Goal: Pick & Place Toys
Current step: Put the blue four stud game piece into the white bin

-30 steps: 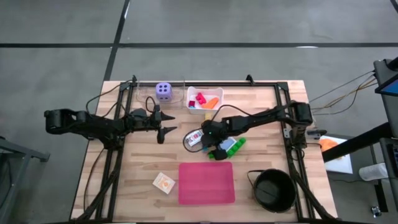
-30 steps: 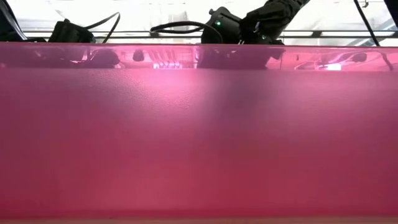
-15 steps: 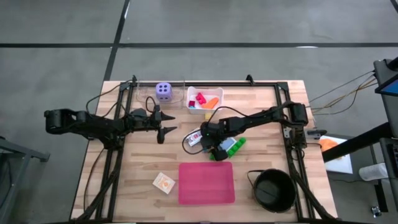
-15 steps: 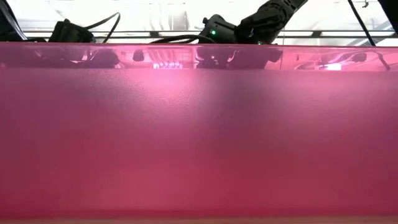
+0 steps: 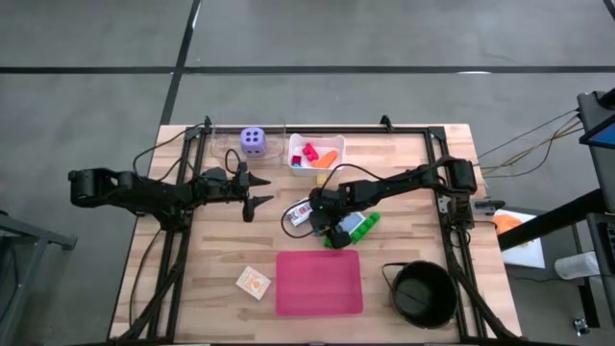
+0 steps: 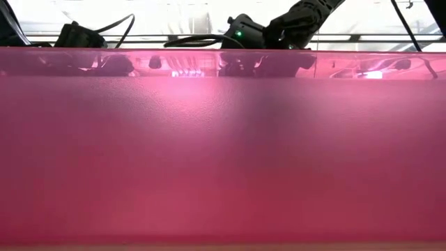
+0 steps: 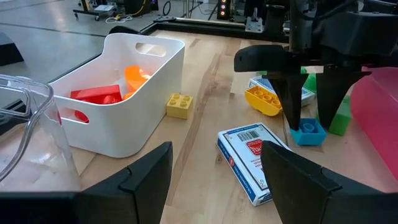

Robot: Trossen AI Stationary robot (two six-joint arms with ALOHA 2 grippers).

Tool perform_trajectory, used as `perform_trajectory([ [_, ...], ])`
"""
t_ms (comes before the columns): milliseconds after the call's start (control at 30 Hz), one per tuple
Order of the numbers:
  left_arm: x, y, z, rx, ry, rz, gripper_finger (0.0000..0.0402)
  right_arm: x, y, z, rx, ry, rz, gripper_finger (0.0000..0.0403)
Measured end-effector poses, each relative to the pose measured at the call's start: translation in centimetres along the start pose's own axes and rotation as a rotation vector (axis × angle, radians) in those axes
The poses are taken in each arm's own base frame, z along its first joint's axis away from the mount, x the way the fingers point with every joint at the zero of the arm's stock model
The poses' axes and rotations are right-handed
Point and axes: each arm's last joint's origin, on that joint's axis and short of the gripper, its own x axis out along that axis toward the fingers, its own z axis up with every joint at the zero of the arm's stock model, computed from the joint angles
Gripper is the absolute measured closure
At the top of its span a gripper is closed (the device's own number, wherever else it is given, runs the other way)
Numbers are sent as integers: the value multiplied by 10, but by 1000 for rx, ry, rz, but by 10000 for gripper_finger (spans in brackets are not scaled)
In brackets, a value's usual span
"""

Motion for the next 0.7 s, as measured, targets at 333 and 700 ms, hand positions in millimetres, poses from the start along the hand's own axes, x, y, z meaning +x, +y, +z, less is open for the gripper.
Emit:
perform_trajectory([
  [333, 0, 0, 0, 0, 0, 0, 156, 0, 0, 0, -2, -1, -7, 195],
  [700, 0, 0, 0, 0, 0, 0, 156, 2, 1, -3, 0, 20, -39, 197],
])
